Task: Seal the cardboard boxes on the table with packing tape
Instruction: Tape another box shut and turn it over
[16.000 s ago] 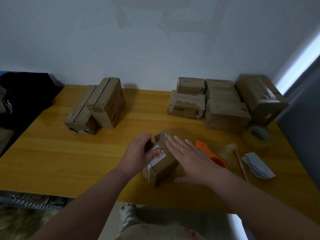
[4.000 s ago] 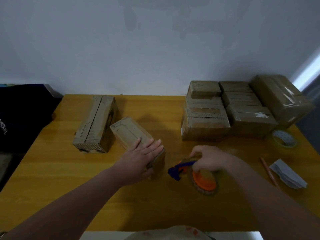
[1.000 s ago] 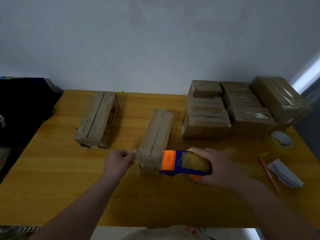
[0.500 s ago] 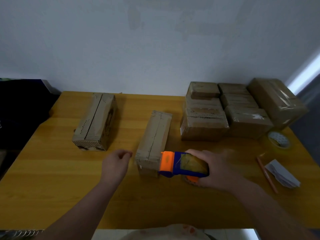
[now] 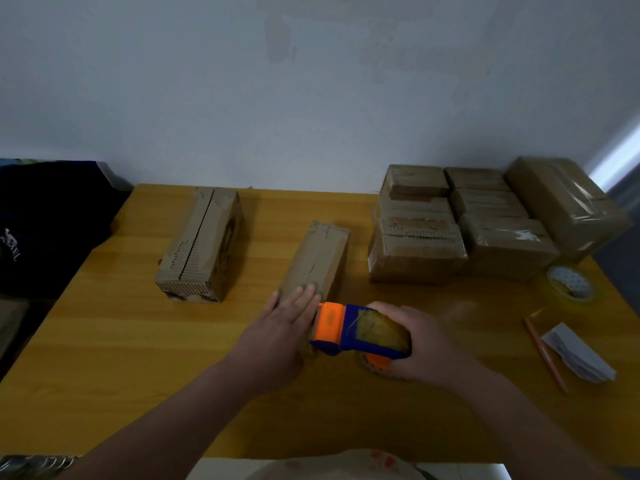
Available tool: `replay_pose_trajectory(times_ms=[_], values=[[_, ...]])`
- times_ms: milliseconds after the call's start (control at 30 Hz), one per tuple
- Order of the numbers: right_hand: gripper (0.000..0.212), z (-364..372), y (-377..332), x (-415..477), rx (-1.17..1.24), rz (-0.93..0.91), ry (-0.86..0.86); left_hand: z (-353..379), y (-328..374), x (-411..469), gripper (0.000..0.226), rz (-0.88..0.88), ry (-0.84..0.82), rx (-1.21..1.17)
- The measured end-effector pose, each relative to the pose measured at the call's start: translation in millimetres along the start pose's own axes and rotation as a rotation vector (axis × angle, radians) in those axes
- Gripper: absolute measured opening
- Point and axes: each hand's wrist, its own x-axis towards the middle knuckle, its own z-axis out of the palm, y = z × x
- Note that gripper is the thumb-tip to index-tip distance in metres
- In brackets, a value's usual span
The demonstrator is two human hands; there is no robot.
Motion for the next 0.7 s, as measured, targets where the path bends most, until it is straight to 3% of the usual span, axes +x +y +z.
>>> replay_pose_trajectory(times_ms=[333, 700], values=[[0.066, -12.2, -2.0, -13.5, 0.073, 0.001, -0.008, 2.0, -3.2, 4.5, 0.085, 0.023, -0.04, 0.04], [0.059, -25.3, 4.1, -33.6, 0.091, 0.097, -0.047, 5.5, -2.4, 5.9, 0.078, 0.019, 0.025, 0.016]])
